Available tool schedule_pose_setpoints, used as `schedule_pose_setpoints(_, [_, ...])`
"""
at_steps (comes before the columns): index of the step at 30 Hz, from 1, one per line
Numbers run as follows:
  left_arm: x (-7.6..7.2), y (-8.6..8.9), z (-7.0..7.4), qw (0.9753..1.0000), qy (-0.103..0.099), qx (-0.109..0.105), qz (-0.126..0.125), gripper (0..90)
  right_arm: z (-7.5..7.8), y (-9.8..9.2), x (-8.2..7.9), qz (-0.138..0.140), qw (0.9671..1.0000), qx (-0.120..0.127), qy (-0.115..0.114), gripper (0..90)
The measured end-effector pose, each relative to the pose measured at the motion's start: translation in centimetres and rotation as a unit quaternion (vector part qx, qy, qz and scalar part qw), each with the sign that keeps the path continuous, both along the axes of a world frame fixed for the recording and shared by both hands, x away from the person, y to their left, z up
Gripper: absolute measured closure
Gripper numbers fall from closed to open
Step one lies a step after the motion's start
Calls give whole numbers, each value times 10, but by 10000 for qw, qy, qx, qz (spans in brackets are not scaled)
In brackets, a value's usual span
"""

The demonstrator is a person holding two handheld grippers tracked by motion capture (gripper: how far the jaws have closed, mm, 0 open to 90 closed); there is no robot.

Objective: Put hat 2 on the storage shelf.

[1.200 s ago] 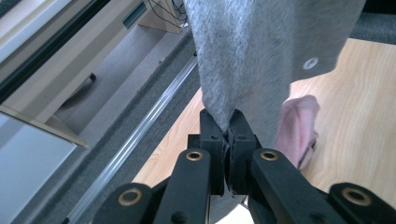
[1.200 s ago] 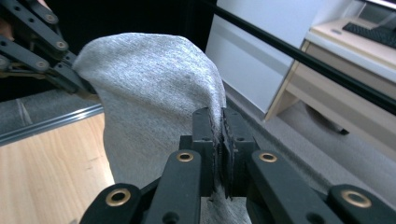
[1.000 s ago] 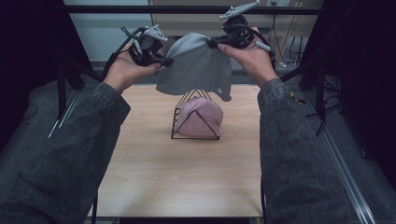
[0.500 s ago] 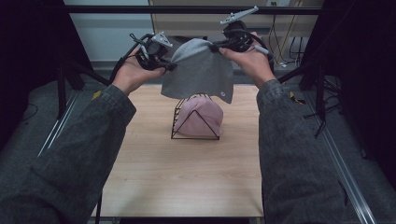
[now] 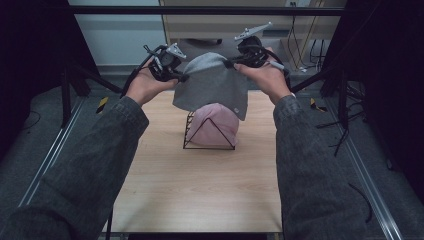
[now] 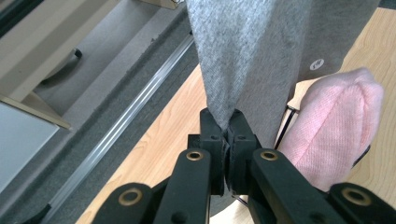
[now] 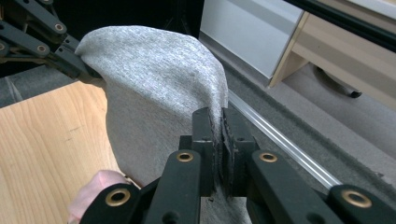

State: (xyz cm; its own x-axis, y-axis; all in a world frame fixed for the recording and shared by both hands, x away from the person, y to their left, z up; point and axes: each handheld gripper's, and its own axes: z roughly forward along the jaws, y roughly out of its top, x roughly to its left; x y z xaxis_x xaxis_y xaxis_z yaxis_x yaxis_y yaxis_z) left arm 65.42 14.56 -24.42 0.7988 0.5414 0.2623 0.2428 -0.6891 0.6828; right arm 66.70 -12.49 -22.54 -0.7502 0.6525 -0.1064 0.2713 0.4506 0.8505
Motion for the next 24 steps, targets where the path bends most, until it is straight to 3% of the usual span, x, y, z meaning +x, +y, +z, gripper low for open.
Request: schedule_pose_setpoints(24, [-4, 4, -48, 9995, 323, 8, -21, 875, -46, 3, -4, 22, 9995, -5, 305, 857])
